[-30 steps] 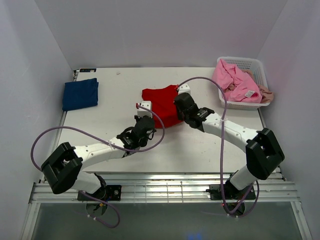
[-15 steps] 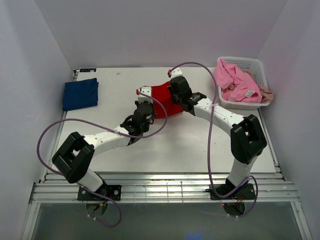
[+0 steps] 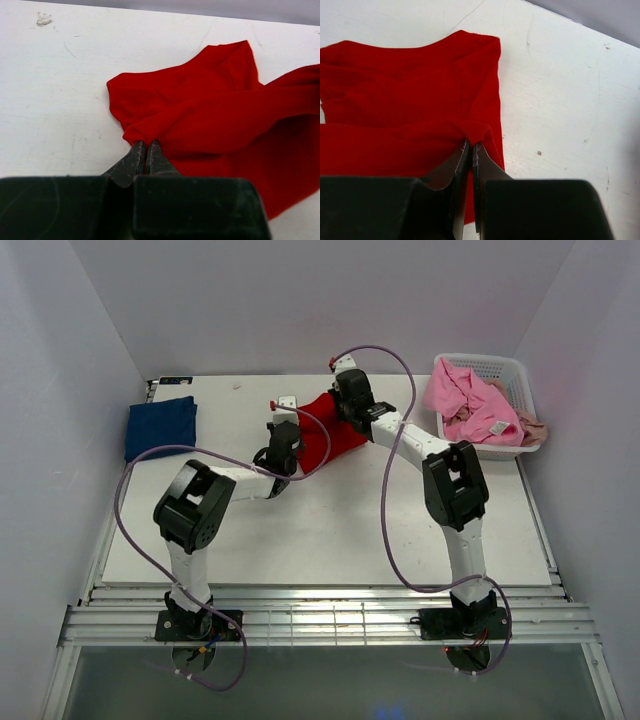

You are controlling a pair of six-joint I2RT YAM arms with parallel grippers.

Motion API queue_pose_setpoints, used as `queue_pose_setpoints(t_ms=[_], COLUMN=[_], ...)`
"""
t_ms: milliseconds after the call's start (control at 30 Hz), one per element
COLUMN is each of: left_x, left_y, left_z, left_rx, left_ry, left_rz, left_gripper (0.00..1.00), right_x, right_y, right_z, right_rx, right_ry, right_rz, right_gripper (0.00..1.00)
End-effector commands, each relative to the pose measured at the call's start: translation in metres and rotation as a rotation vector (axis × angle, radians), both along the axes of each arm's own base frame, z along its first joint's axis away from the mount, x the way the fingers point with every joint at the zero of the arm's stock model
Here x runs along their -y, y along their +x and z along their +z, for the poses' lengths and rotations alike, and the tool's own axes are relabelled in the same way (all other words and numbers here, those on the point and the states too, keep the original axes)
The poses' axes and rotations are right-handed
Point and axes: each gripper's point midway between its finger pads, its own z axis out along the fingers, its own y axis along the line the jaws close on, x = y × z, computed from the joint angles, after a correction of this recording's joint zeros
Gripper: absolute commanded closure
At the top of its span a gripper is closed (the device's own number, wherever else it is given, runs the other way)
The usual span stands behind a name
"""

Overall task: Fold and stack the t-shirts
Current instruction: Fold the long partially folded tshirt into a neat square

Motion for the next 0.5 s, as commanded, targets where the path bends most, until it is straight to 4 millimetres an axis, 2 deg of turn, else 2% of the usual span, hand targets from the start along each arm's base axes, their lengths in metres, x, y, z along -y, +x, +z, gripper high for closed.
queue_pose_setpoints(t_ms=[0, 33, 133, 267, 300, 333, 433, 467], left_x=[0.000, -0.001, -0.005, -0.011, -0.012, -0.014, -0.017, -0.018], left_y=[0.026, 0.029, 0.036, 0.041, 0.042, 0.043, 0.046, 0.047], left_z=[0.022, 0.021, 0.022, 0.030, 0.033, 0.037, 0.042, 0.039], left_rx=[0.086, 0.090, 0.112, 0.148, 0.158, 0.177, 0.207, 0.205], left_ry=[-0.022, -0.021, -0.020, -0.027, -0.026, -0.030, -0.033, -0.028], left_rz=[0.008, 0.014, 0.029, 0.050, 0.060, 0.068, 0.082, 0.084], left_gripper=[1.00, 1.00, 1.00, 1.00, 1.00, 1.00, 1.00, 1.00], right_x=[-0.012, -0.015, -0.020, -0.023, -0.022, -0.023, -0.023, -0.022], right_y=[0.029, 0.036, 0.051, 0.064, 0.067, 0.072, 0.078, 0.081], right_z=[0.017, 0.012, 0.012, 0.016, 0.011, 0.019, 0.020, 0.024], right_rx=[0.090, 0.097, 0.146, 0.201, 0.198, 0.217, 0.233, 0.253], right_ry=[0.023, 0.021, 0.036, 0.061, 0.060, 0.071, 0.078, 0.087], right_rz=[0.047, 0.049, 0.049, 0.047, 0.044, 0.040, 0.025, 0.016], right_gripper=[0.91, 0.91, 0.91, 0.91, 0.91, 0.91, 0.91, 0.90])
